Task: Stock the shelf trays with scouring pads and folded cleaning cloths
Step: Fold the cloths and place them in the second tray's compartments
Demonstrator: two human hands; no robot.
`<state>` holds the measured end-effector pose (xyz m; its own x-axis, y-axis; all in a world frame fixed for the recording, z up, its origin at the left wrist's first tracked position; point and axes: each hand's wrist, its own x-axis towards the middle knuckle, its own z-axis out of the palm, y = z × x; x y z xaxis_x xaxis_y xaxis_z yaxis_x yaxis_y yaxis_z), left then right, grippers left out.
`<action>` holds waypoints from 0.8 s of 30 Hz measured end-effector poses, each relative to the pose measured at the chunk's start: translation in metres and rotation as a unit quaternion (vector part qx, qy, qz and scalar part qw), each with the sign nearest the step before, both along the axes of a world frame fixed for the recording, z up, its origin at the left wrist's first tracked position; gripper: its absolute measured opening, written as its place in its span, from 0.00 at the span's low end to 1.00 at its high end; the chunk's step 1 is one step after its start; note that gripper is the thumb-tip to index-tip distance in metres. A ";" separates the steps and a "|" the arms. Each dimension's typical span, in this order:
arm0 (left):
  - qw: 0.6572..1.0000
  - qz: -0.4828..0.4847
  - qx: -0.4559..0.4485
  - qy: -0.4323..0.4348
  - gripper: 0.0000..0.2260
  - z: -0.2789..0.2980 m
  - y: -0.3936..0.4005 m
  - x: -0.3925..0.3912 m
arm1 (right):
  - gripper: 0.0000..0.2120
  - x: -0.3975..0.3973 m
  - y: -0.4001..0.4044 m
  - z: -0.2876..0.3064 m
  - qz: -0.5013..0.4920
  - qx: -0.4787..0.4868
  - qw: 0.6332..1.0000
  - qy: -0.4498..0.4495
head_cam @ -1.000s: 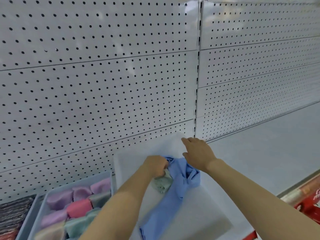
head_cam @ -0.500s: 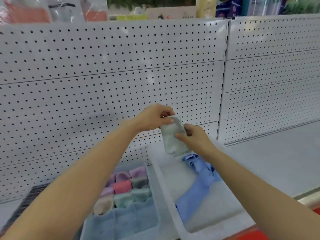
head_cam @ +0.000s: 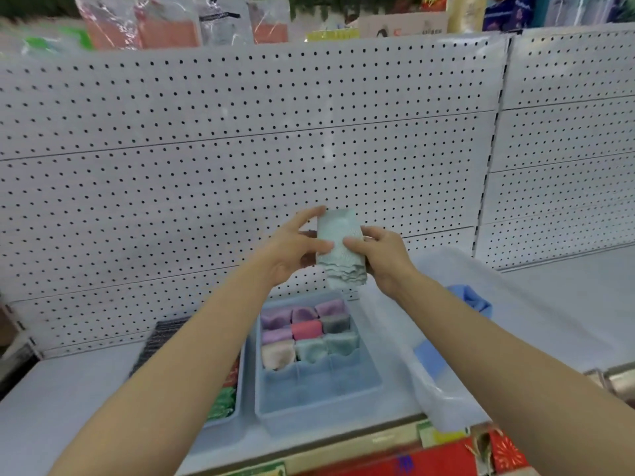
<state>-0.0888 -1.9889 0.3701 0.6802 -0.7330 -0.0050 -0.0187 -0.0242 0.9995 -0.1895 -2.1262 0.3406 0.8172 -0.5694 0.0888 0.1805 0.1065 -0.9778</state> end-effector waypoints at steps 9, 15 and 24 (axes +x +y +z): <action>0.969 0.095 0.156 -0.168 0.27 -0.011 0.030 -0.010 | 0.29 0.001 0.021 -0.008 0.037 -0.236 0.970 0.047; 0.898 0.103 0.219 -0.368 0.12 -0.026 0.036 -0.010 | 0.08 0.006 0.027 -0.019 0.006 -0.355 0.932 0.067; 0.877 0.087 0.238 -0.409 0.05 -0.061 0.061 0.007 | 0.17 0.023 0.043 -0.041 0.097 -0.450 0.880 0.119</action>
<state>-0.0822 -1.9283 0.3093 0.6994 -0.6657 0.2602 -0.6800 -0.5078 0.5288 -0.1663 -2.0832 0.3001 0.9477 -0.2040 0.2456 0.0230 -0.7238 -0.6896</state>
